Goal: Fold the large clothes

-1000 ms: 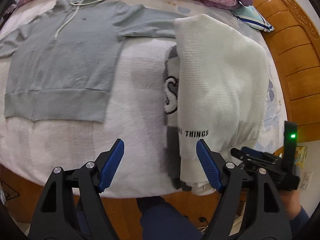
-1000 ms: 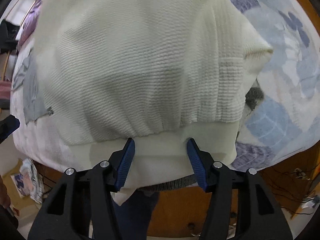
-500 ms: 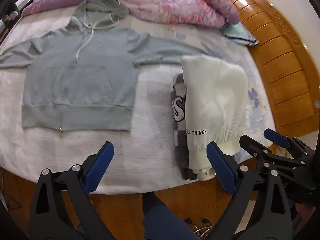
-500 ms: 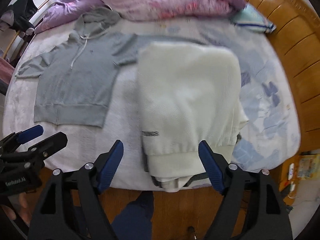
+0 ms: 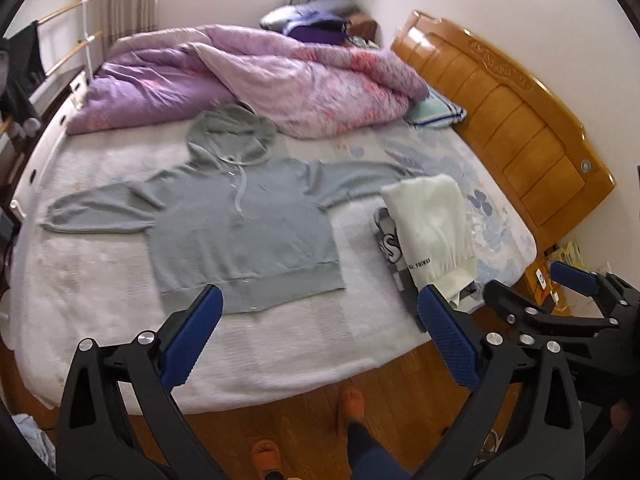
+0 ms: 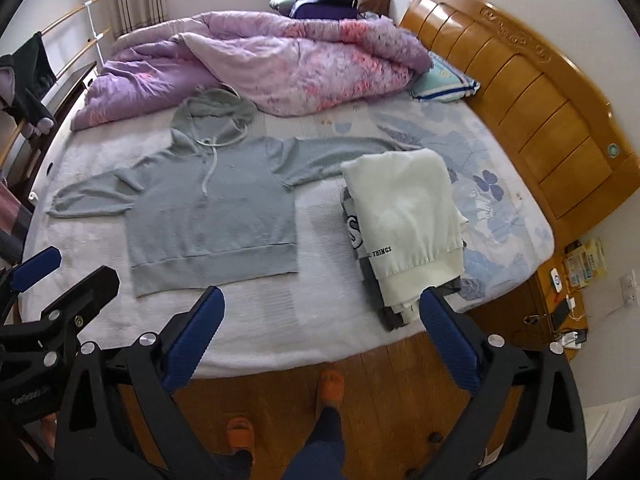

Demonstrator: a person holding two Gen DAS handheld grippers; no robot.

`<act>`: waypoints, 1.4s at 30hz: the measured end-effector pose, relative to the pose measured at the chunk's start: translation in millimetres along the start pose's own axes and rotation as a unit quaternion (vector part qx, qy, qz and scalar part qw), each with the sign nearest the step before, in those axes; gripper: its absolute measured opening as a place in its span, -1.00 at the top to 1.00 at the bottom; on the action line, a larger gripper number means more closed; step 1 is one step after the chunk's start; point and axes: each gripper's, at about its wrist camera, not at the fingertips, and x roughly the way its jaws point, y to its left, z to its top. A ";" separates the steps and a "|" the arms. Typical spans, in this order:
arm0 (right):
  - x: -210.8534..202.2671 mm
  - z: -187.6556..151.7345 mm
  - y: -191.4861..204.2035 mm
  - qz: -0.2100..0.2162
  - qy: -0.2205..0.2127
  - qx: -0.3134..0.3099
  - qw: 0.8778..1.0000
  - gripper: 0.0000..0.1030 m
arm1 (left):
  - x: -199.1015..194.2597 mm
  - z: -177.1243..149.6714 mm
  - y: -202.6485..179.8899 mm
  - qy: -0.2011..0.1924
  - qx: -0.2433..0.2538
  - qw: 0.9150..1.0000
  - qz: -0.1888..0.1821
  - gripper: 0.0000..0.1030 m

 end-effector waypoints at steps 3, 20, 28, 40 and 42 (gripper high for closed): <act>-30.6 -3.3 19.3 -0.008 -0.019 -0.013 1.000 -0.83 | -35.1 -4.2 14.8 -0.022 -0.012 1.000 0.010 -0.90; -132.3 -32.1 50.7 -0.008 -0.085 -0.014 0.996 -0.84 | -160.1 -27.4 29.3 -0.106 0.013 0.994 0.029 -0.90; -166.7 -37.7 52.0 0.004 -0.121 -0.024 0.992 -0.84 | -210.2 -29.4 22.9 -0.157 0.021 0.986 0.049 -0.91; -212.9 -38.1 44.4 0.018 -0.177 -0.028 0.984 -0.84 | -258.1 -21.8 1.3 -0.205 0.033 0.973 0.099 -0.90; -219.3 -38.4 45.0 0.019 -0.186 -0.031 0.982 -0.84 | -262.5 -20.0 -0.2 -0.212 0.029 0.972 0.097 -0.90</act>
